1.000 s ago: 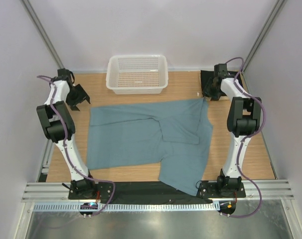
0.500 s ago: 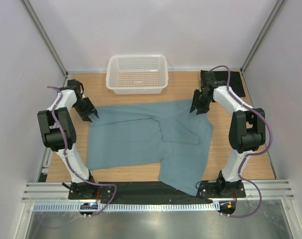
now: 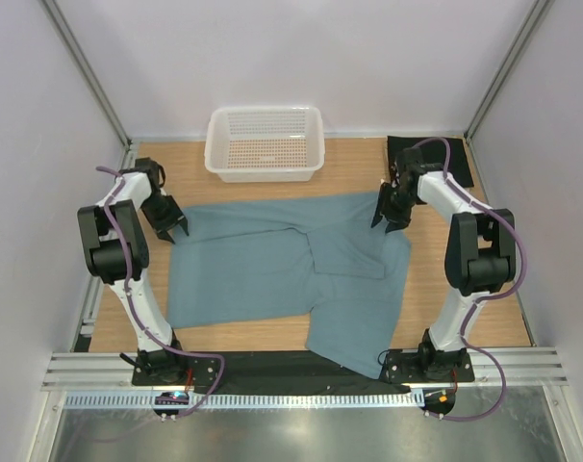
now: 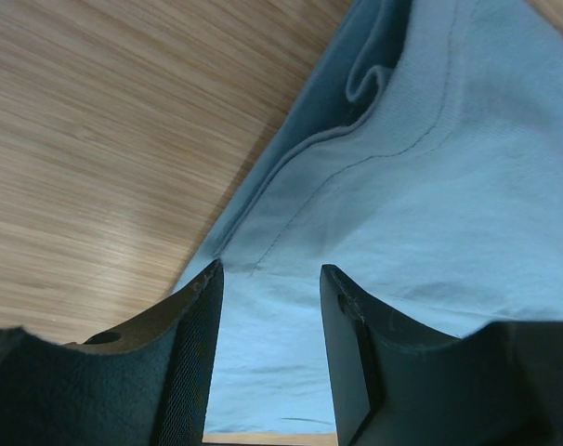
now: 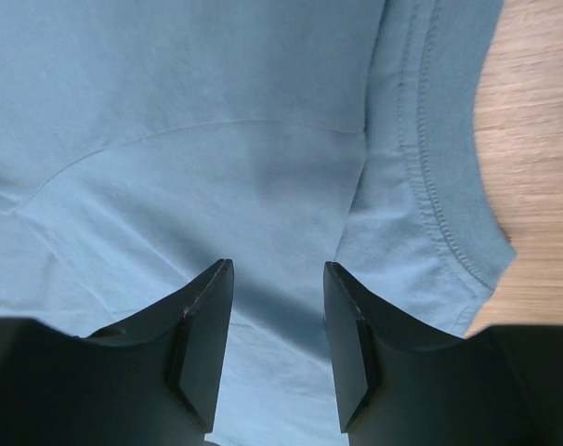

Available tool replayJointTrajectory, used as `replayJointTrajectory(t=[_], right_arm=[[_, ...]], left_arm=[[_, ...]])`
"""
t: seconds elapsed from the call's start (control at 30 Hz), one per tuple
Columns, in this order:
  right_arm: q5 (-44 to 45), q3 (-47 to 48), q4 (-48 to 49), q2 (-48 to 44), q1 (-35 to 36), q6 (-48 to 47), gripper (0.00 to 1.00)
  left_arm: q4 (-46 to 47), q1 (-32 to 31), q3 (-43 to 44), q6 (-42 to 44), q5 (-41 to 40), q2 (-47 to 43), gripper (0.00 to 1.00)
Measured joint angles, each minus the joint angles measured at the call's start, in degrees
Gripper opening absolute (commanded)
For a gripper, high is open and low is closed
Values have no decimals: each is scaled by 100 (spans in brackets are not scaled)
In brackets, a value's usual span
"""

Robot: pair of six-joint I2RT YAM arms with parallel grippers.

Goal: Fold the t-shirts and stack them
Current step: Fold the tshirt

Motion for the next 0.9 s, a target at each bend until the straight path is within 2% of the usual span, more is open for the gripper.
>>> replayJointTrajectory(t=[0.27, 0.5, 0.9], right_arm=[[61, 35, 190, 299, -339, -46, 40], [66, 321, 306, 713, -481, -103, 29], [31, 817, 426, 1196, -479, -98, 27]], left_arm=[[-103, 0, -4, 31, -129, 4, 47], [-122, 0, -44, 31, -190, 4, 37], [-153, 0, -90, 28, -275, 105, 33]])
